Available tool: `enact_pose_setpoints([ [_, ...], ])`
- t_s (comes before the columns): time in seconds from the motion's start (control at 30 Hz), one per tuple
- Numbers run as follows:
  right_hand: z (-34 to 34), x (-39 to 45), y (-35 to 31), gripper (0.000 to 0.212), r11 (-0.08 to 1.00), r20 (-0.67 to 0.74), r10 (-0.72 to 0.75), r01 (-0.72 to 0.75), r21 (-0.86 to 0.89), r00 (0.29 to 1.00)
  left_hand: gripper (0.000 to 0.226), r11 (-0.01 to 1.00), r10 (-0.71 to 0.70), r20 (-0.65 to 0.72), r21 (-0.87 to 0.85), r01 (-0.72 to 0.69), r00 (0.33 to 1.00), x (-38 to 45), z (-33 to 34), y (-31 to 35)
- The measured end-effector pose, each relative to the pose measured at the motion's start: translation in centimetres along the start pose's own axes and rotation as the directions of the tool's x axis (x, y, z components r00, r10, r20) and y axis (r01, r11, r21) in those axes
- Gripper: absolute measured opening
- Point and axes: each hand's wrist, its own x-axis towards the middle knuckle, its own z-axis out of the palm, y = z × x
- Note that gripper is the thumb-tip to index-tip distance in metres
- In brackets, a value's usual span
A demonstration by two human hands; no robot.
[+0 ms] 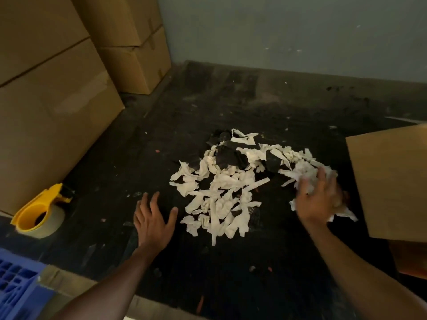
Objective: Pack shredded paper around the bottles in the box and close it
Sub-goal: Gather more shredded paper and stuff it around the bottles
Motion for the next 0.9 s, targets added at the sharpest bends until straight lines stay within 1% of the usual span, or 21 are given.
enact_pose_setpoints([
  [0.03, -0.1, 1.5, 1.0, 0.068, 0.988, 0.006, 0.157, -0.157, -0.011, 0.988, 0.081, 1.0, -0.007, 0.026, -0.008, 0.007, 1.0, 0.7, 0.3, 0.0],
  [0.07, 0.0, 2.6, 2.0, 0.068, 0.963, 0.026, 0.269, -0.269, -0.025, 0.963, 0.083, 1.0, 0.002, 0.041, -0.009, -0.002, 0.999, 1.3, 0.6, 0.3],
  [0.1, 0.2, 3.2, 2.8, 0.067, 0.944, 0.059, 0.329, -0.327, -0.032, 0.943, 0.083, 1.0, 0.023, 0.051, -0.016, -0.022, 0.998, 1.8, 0.8, 0.7],
  [0.13, 0.5, 3.4, 3.4, 0.065, 0.941, 0.099, 0.339, -0.339, -0.021, 0.936, 0.082, 0.998, 0.052, 0.054, -0.034, -0.051, 0.997, 2.3, 1.1, 1.3],
  [0.2, 1.8, 3.0, 3.6, 0.059, 0.967, 0.164, 0.253, -0.254, -0.019, 0.953, 0.083, 0.99, 0.116, 0.055, -0.081, -0.112, 0.992, 3.4, 1.5, 2.7],
  [0.3, 3.7, 0.7, 2.2, 0.056, 0.997, 0.222, 0.054, -0.041, -0.064, 0.974, 0.084, 0.963, 0.206, 0.101, -0.196, -0.183, 0.973, 4.5, 2.3, 5.2],
  [0.37, 4.4, -1.8, 0.4, 0.057, 0.992, 0.301, -0.121, 0.128, -0.005, 0.946, 0.081, 0.92, 0.255, 0.147, -0.34, -0.193, 0.956, 4.5, 2.4, 7.0],
  [0.4, 4.5, -3.1, -0.6, 0.06, 0.976, 0.348, -0.216, 0.209, 0.058, 0.912, 0.08, 0.903, 0.272, 0.167, -0.384, -0.192, 0.948, 4.4, 2.4, 7.7],
  [0.43, 4.3, -4.2, -1.5, 0.064, 0.95, 0.368, -0.311, 0.279, 0.137, 0.876, 0.08, 0.899, 0.289, 0.156, -0.382, -0.212, 0.944, 4.3, 2.2, 8.3],
  [0.47, 4.0, -4.7, -2.1, 0.066, 0.918, 0.353, -0.391, 0.334, 0.214, 0.85, 0.08, 0.905, 0.309, 0.109, -0.34, -0.257, 0.945, 4.4, 2.0, 8.6],
  [0.5, 3.6, -4.7, -2.9, 0.064, 0.888, 0.304, -0.446, 0.373, 0.27, 0.842, 0.082, 0.909, 0.331, 0.053, -0.285, -0.303, 0.942, 4.6, 1.6, 8.9],
  [0.53, 3.3, -3.9, -3.8, 0.06, 0.874, 0.234, -0.461, 0.392, 0.287, 0.856, 0.085, 0.908, 0.355, 0.015, -0.244, -0.341, 0.935, 5.2, 1.2, 9.0],
  [0.6, 2.7, -0.4, -5.5, 0.063, 0.905, 0.118, -0.386, 0.351, 0.24, 0.915, 0.097, 0.888, 0.442, 0.026, -0.157, -0.433, 0.897, 6.6, 0.2, 8.9],
  [0.63, 2.3, 1.8, -6.3, 0.07, 0.932, 0.108, -0.324, 0.297, 0.208, 0.94, 0.106, 0.862, 0.506, 0.082, -0.096, -0.498, 0.859, 7.1, -0.3, 8.8],
  [0.67, 2.0, 4.4, -7.0, 0.078, 0.954, 0.14, -0.266, 0.24, 0.181, 0.954, 0.116, 0.821, 0.567, 0.169, -0.033, -0.57, 0.806, 7.3, -0.8, 8.9],
  [0.7, 1.8, 6.7, -7.8, 0.086, 0.967, 0.209, -0.234, 0.205, 0.153, 0.949, 0.126, 0.767, 0.613, 0.27, 0.021, -0.641, 0.742, 7.0, -1.3, 9.0],
  [0.73, 1.7, 8.7, -8.5, 0.092, 0.97, 0.297, -0.237, 0.21, 0.121, 0.925, 0.133, 0.707, 0.64, 0.37, 0.059, -0.704, 0.673, 6.5, -1.7, 9.2],
  [0.77, 2.0, 10.2, -9.2, 0.098, 0.962, 0.391, -0.273, 0.261, 0.085, 0.879, 0.138, 0.649, 0.654, 0.453, 0.076, -0.757, 0.606, 5.8, -1.9, 9.4],
  [0.8, 2.6, 11.0, -10.1, 0.105, 0.932, 0.478, -0.337, 0.36, 0.047, 0.811, 0.14, 0.594, 0.666, 0.518, 0.066, -0.802, 0.537, 5.0, -1.8, 9.5],
  [0.83, 3.4, 11.3, -11.1, 0.11, 0.872, 0.555, -0.411, 0.489, 0.008, 0.723, 0.141, 0.54, 0.688, 0.561, 0.028, -0.841, 0.461, 4.0, -1.4, 9.7],
  [0.9, 5.5, 11.1, -13.4, 0.119, 0.675, 0.681, -0.508, 0.735, -0.067, 0.528, 0.141, 0.44, 0.742, 0.592, -0.08, -0.894, 0.313, 2.5, -0.2, 10.0],
])
